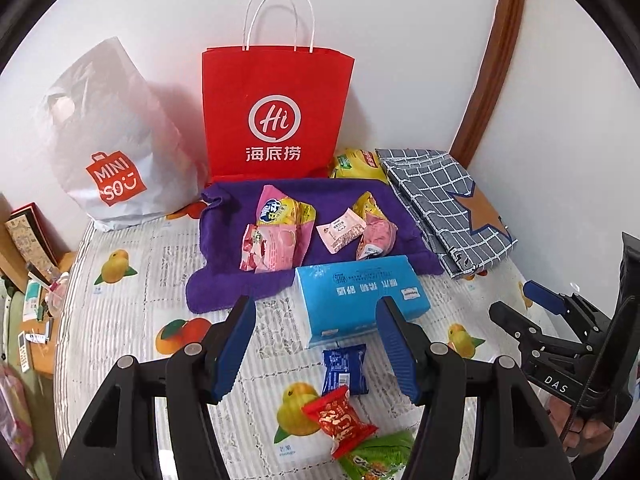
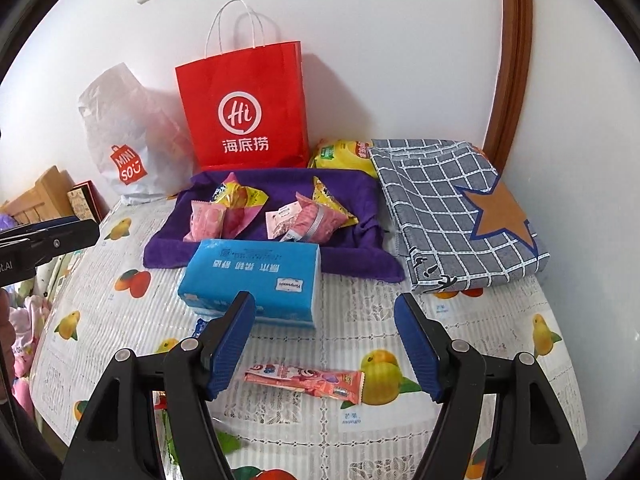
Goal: Organize snacks
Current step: 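Withdraw both open tools from the towel toward the loose snacks, then grasp the long pink-red stick candy with the right tool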
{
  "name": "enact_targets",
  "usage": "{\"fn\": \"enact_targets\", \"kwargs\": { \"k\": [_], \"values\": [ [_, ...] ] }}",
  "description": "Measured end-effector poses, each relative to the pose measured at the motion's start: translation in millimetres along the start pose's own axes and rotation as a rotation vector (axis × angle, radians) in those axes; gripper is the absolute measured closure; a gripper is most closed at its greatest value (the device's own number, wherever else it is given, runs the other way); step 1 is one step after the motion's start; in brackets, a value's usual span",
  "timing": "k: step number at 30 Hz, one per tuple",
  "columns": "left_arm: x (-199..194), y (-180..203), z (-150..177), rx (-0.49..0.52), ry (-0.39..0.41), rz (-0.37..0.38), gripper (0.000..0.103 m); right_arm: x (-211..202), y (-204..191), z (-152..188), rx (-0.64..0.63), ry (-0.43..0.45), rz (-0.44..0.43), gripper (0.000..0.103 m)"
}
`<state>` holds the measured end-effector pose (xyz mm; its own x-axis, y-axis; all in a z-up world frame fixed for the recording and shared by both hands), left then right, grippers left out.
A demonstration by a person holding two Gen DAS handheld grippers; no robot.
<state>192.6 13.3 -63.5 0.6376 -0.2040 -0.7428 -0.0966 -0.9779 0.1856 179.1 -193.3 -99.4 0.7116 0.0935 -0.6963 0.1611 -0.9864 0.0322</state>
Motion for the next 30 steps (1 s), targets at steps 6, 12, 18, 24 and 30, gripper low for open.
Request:
{"fn": "enact_targets", "kwargs": {
  "k": [6, 12, 18, 24, 30],
  "values": [
    [2, -5, 8, -0.011, -0.015, 0.000, 0.043, 4, -2, 7, 0.000, -0.006, 0.000, 0.031],
    [13, -20, 18, -0.042, -0.046, -0.008, 0.043, 21, -1, 21, 0.020, -0.049, -0.018, 0.031],
    [25, -31, 26, -0.064, -0.076, -0.020, 0.043, 42, -8, 42, -0.001, -0.103, -0.048, 0.032],
    [34, -33, 29, -0.063, -0.094, -0.020, 0.043, 54, -19, 65, -0.059, -0.135, -0.098, 0.032],
    [42, -31, 31, -0.061, -0.110, -0.016, 0.043, 64, -30, 83, -0.160, -0.162, -0.100, 0.032]
  ]
}}
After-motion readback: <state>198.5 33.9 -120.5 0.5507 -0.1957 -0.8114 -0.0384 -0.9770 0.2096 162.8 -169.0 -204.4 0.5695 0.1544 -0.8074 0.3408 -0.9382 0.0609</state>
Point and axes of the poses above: each gripper's, at about its wrist camera, not at the fingertips, and x roughly the way its jaws point, y to its right, z to its underside, the point moved 6 cm from there along x, roughly the way its jaws point, and after that the axes turned 6 degrees about -x, right-handed, at the moved point
